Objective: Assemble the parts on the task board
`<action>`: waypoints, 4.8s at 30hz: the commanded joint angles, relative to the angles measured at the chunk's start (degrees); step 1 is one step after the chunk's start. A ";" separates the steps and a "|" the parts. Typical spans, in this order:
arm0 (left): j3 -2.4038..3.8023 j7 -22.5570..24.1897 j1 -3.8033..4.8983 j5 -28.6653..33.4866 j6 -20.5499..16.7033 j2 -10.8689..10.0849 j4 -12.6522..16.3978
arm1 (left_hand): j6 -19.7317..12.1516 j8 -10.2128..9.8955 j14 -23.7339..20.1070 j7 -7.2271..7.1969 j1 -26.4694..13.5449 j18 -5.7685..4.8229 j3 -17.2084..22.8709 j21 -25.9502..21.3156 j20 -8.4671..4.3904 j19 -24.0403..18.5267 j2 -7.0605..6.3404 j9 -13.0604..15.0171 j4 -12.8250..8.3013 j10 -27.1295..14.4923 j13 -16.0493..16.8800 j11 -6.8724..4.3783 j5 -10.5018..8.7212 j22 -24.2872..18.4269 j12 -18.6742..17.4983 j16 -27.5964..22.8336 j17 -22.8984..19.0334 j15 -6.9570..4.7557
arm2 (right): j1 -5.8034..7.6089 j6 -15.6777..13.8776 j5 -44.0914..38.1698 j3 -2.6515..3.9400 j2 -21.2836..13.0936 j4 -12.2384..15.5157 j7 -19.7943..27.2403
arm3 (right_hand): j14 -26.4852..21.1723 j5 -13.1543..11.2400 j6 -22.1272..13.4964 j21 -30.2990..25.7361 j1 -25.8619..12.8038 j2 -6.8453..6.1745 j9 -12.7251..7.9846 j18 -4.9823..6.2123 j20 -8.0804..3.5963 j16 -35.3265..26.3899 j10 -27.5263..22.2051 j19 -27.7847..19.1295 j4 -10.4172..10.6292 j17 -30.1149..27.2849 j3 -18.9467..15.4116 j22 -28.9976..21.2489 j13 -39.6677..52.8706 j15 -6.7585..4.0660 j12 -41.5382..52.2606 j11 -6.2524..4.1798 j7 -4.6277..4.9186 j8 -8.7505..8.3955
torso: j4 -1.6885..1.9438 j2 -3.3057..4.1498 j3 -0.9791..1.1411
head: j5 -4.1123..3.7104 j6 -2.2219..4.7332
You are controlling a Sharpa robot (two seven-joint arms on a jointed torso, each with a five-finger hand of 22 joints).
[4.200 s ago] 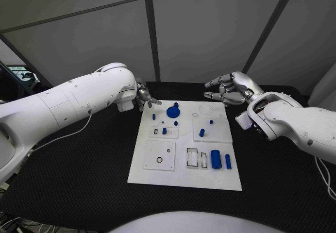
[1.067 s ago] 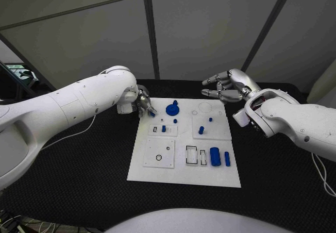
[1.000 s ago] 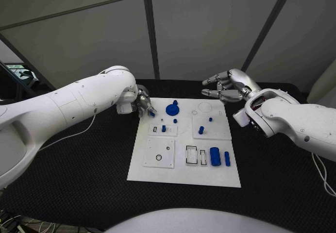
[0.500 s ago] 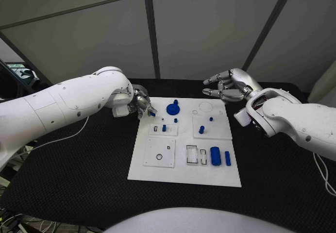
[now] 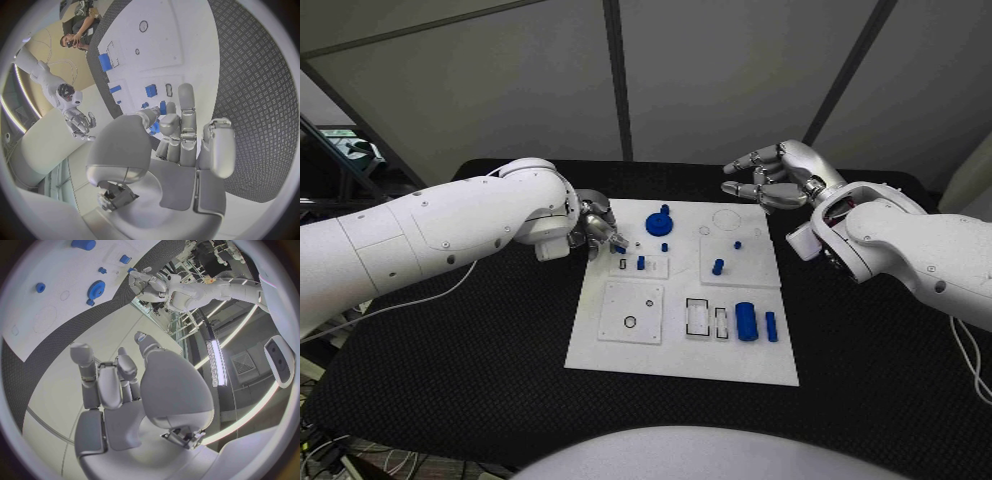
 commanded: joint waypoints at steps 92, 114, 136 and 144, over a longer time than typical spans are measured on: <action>-0.03 -6.44 -1.88 -5.23 5.04 0.94 1.03 | 0.40 2.47 0.04 -0.56 -4.06 -0.98 13.49 0.07 -0.56 1.21 -3.46 1.58 -7.60 1.96 0.42 -0.47 1.04 5.58 0.49 -0.15 0.15 -0.66 | 0.08 0.55 -0.94 0.02 0.34 -0.55 -0.60 | 1.58 0.38 0.04 -0.15 -0.05 0.45 -0.07 0.88 -0.04 0.01 0.25 0.04 0.37 -0.01 -0.09 0.12 0.10 -0.45 0.44 -0.01 -0.14 0.40 | -0.08 0.11 0.06 | -0.04 -0.52; -0.02 -8.09 -1.66 -3.41 7.05 2.72 -1.46 | 2.00 2.93 0.17 -1.29 -10.54 -1.20 11.02 0.76 -0.73 1.70 -3.50 1.87 -5.83 2.91 1.36 -0.95 0.78 6.53 1.44 -0.11 0.23 -0.88 | 0.08 1.04 -0.94 0.02 0.38 -0.76 -1.19 | 1.57 0.33 0.06 -0.25 -0.17 0.37 -0.06 0.90 -0.05 -0.11 0.22 0.05 0.48 -0.18 -0.22 -0.01 0.01 -0.46 0.43 -0.02 -0.16 0.47 | -0.07 0.08 0.04 | -0.32 -0.72; -0.03 -8.13 -1.65 -5.64 5.80 3.03 -1.58 | 4.15 2.84 0.30 -1.79 -15.92 -1.91 1.25 3.23 -0.98 3.07 -3.83 2.22 -3.23 3.69 1.63 -1.32 0.62 9.41 2.08 -0.12 0.33 -1.14 | 0.08 0.75 -1.08 0.02 0.19 -0.64 -1.07 | 1.50 0.18 0.03 -0.41 -0.27 0.34 -0.07 0.94 -0.05 -0.32 0.01 -0.08 0.55 -0.52 -0.30 -0.26 -0.31 -0.46 0.17 -0.02 -0.15 0.49 | -0.06 0.06 0.05 | -0.34 -0.69; -0.03 -8.13 -1.65 -5.71 5.68 3.10 -1.67 | 4.50 2.52 0.32 -1.73 -16.99 -1.95 -3.55 3.34 -0.96 3.14 -3.80 2.28 -1.60 3.80 1.74 -1.26 0.63 9.62 2.30 -0.15 0.36 -1.11 | 0.08 0.70 -1.08 0.02 0.24 -0.69 -1.06 | 1.49 0.14 0.00 -0.44 -0.28 0.30 -0.07 0.95 -0.05 -0.36 -0.09 -0.10 0.56 -0.57 -0.33 -0.30 -0.45 -0.46 0.05 -0.01 -0.15 0.48 | -0.07 0.07 0.03 | -0.29 -0.72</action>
